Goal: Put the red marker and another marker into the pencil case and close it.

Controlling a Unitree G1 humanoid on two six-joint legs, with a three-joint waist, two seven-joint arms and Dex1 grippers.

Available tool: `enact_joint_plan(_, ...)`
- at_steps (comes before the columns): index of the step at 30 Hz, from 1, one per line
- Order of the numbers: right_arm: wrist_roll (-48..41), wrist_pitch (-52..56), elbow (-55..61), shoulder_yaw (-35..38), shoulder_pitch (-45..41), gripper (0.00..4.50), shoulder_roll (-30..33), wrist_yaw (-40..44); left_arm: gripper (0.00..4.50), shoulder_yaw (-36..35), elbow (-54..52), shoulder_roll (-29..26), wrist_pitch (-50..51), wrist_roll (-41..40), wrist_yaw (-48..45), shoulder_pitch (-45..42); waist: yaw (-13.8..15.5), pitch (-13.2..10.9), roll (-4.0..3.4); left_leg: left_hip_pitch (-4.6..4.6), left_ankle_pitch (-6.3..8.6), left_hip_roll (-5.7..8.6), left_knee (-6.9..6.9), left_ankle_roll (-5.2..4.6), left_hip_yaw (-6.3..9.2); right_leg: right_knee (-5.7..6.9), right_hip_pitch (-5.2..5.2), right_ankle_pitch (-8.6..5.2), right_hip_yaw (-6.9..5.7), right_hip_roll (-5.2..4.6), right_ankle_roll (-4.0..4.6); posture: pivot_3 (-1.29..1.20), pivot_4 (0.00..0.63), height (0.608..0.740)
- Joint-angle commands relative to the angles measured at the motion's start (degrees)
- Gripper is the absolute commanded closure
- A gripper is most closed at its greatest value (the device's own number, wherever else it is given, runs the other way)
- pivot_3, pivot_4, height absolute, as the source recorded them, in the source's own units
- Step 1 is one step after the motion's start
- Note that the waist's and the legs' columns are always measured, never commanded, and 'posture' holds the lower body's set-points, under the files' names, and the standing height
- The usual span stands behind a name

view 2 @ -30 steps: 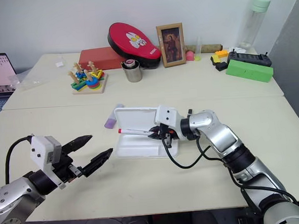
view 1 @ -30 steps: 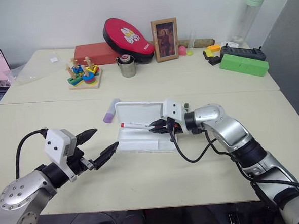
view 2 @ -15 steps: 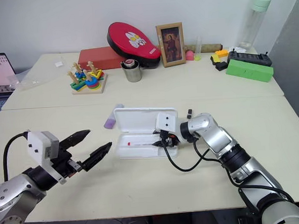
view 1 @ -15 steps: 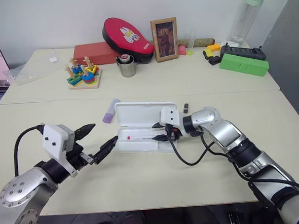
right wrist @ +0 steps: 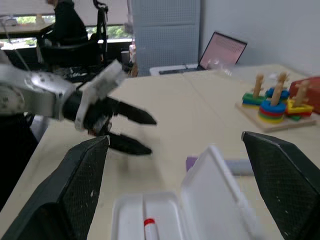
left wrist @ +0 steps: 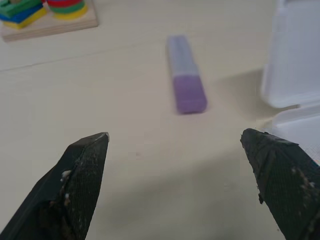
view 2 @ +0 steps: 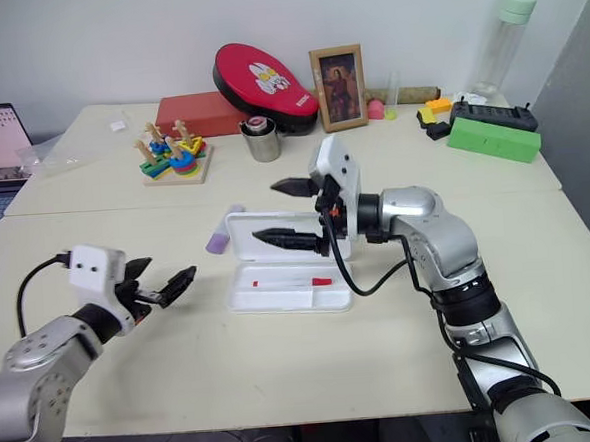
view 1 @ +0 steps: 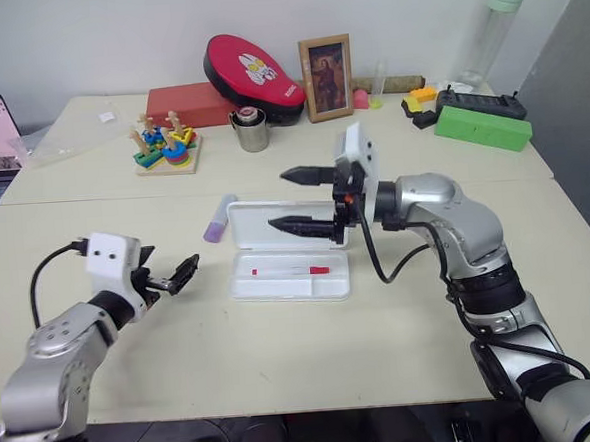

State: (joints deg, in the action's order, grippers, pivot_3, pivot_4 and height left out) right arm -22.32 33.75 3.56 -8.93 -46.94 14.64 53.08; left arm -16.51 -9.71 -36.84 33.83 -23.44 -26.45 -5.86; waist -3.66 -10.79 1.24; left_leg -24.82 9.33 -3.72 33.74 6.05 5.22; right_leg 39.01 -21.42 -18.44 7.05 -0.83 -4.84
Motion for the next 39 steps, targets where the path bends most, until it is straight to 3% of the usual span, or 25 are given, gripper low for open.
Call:
enact_joint_plan(1, -1.0, 0.2, 2.7, 1.1, -0.8, 0.03, -0.3, -2.1, 0.00, 3.3, 5.3, 0.5, -3.4, 3.8, -0.2, -4.1, 0.2, 0.0, 0.01, 0.00, 0.00, 0.00, 0.00, 0.00, 0.00, 0.02, -0.02, 0.00, 0.00, 0.00, 0.00, 0.00, 0.150, 0.740)
enact_joint_plan(18, -0.8, -0.1, 3.5, 1.2, -0.1, 0.03, 0.3, -6.3, 0.00, 11.5, 27.1, 6.5, -12.0, 10.9, -3.4, -19.6, 0.5, 0.0, 0.00, -0.03, -0.01, 0.02, -0.03, 0.00, 0.16, 0.08, 0.04, 0.01, -0.14, 0.01, 0.01, 0.00, 0.150, 0.740)
enact_joint_plan(35, -1.0, -0.2, 2.7, 1.3, -0.2, 0.00, 0.8, -6.6, 3.22, 9.5, 34.4, 8.4, -18.1, 12.6, -0.3, -22.4, 0.5, 0.0, 0.00, -0.02, -0.01, 0.02, 0.00, 0.00, 0.28, 0.11, 0.09, 0.01, -0.23, 0.02, 0.01, 0.00, 0.150, 0.740)
enact_joint_plan(39, -1.1, -0.4, 2.2, 1.6, -0.4, 0.00, 0.9, -6.4, 3.31, 8.0, 35.0, 8.4, -20.6, 12.5, 2.1, -22.9, 0.3, 0.0, 0.00, -0.02, -0.02, 0.02, 0.00, 0.00, 0.30, 0.12, 0.09, 0.01, -0.23, 0.03, 0.00, 0.00, 0.150, 0.740)
